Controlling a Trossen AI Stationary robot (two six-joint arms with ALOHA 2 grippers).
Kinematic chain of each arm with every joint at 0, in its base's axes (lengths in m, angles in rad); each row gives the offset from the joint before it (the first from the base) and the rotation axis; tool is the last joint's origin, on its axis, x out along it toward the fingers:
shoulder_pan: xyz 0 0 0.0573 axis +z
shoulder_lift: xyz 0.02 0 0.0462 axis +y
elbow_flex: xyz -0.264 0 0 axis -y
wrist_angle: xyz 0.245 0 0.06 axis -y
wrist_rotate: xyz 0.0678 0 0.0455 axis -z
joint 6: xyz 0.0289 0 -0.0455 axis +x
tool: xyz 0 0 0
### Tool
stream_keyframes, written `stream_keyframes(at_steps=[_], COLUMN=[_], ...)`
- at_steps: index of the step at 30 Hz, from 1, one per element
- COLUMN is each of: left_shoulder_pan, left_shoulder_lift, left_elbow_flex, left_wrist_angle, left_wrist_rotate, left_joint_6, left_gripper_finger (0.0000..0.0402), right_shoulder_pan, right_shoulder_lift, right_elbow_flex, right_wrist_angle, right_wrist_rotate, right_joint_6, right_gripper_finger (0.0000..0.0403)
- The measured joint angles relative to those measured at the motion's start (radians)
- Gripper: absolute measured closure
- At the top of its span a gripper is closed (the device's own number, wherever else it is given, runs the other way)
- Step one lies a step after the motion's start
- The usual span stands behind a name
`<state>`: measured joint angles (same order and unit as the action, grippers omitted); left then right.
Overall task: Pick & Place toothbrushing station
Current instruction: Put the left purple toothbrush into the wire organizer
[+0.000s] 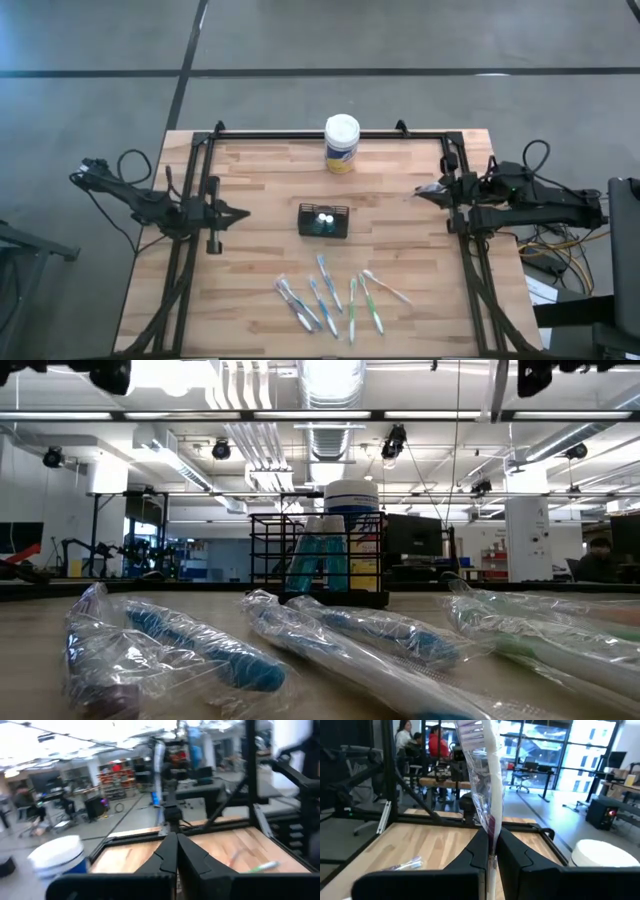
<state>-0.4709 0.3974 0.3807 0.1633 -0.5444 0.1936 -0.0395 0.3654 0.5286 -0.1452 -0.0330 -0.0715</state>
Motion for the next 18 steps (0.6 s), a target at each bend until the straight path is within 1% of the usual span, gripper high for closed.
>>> stream_keyframes(at_steps=[3, 9, 12, 18], left_shoulder_pan=[0.0, 0.0, 0.0, 0.0], left_shoulder_lift=[-0.045, -0.078, -0.081, -0.082], left_elbow_flex=[-0.043, -0.092, -0.095, -0.096], left_wrist_angle=[0.001, -0.006, 0.001, -0.002], left_wrist_rotate=[-0.033, -0.042, -0.046, -0.051], left_joint_6=[-0.032, -0.041, -0.023, -0.006], left_gripper_finger=[0.0398, 0.0397, 0.0397, 0.0397], right_shoulder_pan=[0.0, -0.001, -0.001, -0.001], right_shoulder_lift=[-0.062, -0.169, -0.215, -0.298], right_elbow_flex=[-0.088, -0.231, -0.285, -0.344], right_wrist_angle=[0.06, 0.158, 0.163, 0.16], right_wrist_rotate=[0.003, 0.012, 0.017, 0.036], right_joint_6=[0.001, 0.034, 0.039, 0.042], right_gripper_finger=[0.039, 0.039, 0.039, 0.039])
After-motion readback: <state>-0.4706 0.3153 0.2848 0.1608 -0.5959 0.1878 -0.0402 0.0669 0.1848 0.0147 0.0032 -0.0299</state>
